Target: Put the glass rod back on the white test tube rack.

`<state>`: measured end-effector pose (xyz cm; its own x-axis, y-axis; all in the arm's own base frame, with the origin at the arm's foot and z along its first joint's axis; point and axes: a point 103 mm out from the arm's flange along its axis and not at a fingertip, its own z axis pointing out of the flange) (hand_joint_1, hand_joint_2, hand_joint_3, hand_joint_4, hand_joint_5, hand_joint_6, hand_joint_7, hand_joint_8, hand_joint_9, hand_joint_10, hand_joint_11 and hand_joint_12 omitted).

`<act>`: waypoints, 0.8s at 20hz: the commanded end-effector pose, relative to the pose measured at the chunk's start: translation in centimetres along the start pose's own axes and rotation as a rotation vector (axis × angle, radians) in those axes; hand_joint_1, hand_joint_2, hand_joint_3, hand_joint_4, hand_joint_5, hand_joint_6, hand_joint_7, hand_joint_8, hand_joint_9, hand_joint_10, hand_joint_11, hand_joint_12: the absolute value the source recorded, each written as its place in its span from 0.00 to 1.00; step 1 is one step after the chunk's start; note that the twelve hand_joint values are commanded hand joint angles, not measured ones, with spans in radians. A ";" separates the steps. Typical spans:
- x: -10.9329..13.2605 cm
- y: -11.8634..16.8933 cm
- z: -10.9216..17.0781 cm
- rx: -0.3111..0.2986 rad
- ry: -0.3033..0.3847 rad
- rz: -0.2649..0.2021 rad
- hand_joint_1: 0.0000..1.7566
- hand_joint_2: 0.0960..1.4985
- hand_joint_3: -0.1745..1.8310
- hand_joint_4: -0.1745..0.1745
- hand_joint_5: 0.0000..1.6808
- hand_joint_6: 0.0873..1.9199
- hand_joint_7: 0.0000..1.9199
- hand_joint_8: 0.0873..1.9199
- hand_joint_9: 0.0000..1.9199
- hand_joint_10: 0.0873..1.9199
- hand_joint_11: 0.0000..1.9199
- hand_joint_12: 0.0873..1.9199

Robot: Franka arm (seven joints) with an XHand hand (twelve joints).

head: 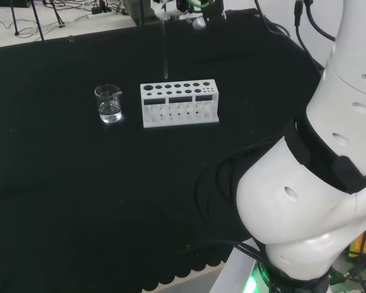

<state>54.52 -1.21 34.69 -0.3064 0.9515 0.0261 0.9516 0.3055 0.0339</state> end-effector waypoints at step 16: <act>-2.9 0.5 3.4 0.034 0.032 0.035 0.73 0.72 0.09 0.00 0.62 0.28 0.52 0.67 0.84 0.47 0.86 0.44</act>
<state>55.67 -2.50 32.39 -0.2913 0.9552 0.0532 0.9566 0.2911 0.0117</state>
